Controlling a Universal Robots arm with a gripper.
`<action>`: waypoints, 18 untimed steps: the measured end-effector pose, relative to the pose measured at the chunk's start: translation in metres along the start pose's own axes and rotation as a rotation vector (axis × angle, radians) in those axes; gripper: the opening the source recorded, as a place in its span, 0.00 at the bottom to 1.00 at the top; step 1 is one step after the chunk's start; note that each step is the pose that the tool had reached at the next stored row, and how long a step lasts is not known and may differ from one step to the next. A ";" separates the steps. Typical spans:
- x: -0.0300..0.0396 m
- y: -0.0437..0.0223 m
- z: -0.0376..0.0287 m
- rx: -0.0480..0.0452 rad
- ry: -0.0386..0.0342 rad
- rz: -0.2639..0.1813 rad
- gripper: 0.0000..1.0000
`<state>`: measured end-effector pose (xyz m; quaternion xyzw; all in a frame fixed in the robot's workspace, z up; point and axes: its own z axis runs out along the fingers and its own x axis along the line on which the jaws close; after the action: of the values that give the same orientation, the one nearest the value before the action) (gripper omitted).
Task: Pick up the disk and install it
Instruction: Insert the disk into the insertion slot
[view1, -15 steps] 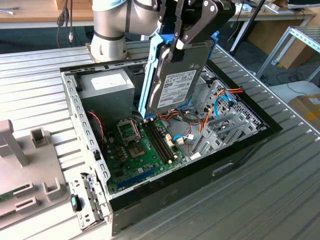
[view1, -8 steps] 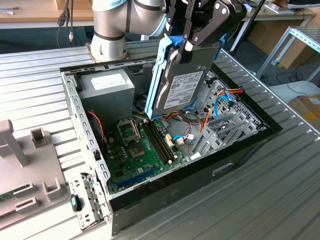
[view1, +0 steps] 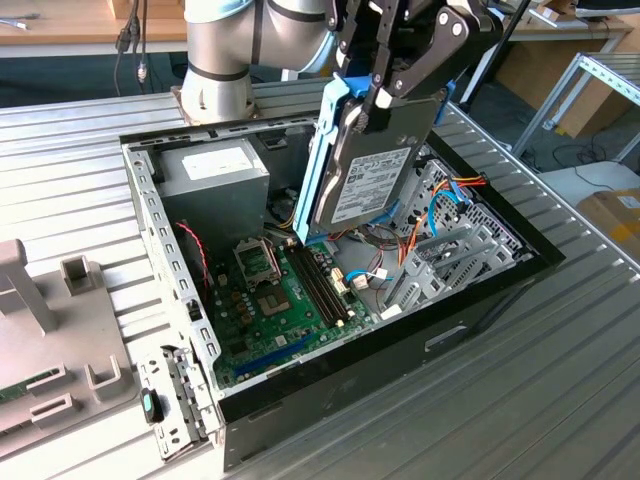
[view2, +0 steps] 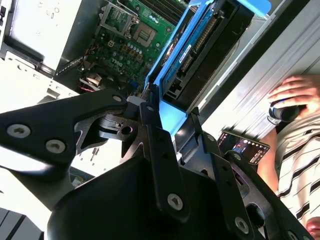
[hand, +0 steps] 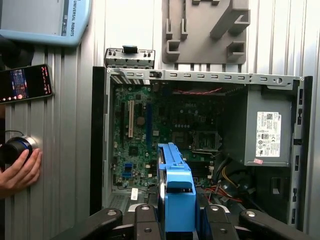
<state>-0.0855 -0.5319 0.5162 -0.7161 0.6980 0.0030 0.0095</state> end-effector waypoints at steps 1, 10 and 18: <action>0.0000 0.0000 0.0000 0.0000 0.0000 0.000 0.37; 0.0005 -0.0183 0.0001 0.0000 0.0000 0.000 0.37; 0.0114 -0.0478 0.0003 0.0001 -0.0023 0.000 0.37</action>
<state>-0.0375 -0.5420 0.5162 -0.7161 0.6979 0.0038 0.0103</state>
